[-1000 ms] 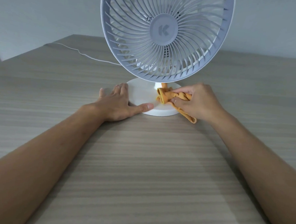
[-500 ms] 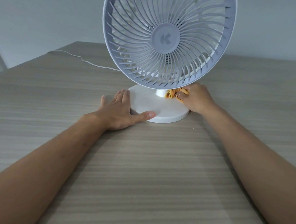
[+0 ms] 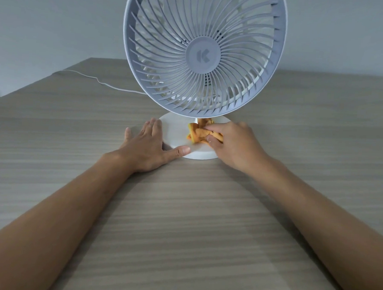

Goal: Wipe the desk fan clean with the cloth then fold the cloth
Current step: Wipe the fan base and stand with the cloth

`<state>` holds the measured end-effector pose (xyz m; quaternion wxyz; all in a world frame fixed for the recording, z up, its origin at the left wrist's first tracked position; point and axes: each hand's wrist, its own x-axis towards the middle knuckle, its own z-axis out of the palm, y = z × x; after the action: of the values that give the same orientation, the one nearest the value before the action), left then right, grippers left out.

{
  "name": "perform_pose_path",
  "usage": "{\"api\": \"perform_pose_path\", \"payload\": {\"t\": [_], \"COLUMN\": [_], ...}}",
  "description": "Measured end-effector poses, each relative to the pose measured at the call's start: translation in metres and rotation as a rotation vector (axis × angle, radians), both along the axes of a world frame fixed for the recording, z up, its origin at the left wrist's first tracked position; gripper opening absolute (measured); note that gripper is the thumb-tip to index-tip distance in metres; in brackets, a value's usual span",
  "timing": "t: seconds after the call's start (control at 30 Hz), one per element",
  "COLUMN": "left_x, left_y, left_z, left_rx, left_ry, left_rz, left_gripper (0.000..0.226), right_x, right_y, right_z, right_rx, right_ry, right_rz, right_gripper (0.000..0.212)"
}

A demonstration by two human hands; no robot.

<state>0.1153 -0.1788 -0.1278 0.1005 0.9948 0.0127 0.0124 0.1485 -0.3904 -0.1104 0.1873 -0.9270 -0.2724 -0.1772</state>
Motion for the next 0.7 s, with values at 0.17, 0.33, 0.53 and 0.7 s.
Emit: {"api": "perform_pose_path", "payload": {"t": [0.17,0.33,0.53,0.7], "left_x": [0.000,-0.006,-0.014,-0.012], "left_y": [-0.001,-0.004,-0.025,-0.042], "left_z": [-0.002,0.003,0.006,0.002], "left_rx": [-0.016,-0.140,-0.059,0.014], "left_ry": [-0.035,-0.217,-0.438,-0.408], "left_rz": [-0.001,-0.017,-0.204,-0.448], "left_gripper": [0.139,0.128,0.084,0.056], "right_x": [-0.005,-0.002,0.013,0.017], "right_y": [0.003,-0.020,-0.042,-0.042], "right_z": [-0.002,0.014,0.010,0.015], "right_rx": [-0.049,0.280,0.293,0.335], "right_ry": [0.122,0.290,0.286,0.296], "right_rz": [0.098,0.103,-0.071,-0.090], "right_gripper": [0.039,0.035,0.043,0.042]}}
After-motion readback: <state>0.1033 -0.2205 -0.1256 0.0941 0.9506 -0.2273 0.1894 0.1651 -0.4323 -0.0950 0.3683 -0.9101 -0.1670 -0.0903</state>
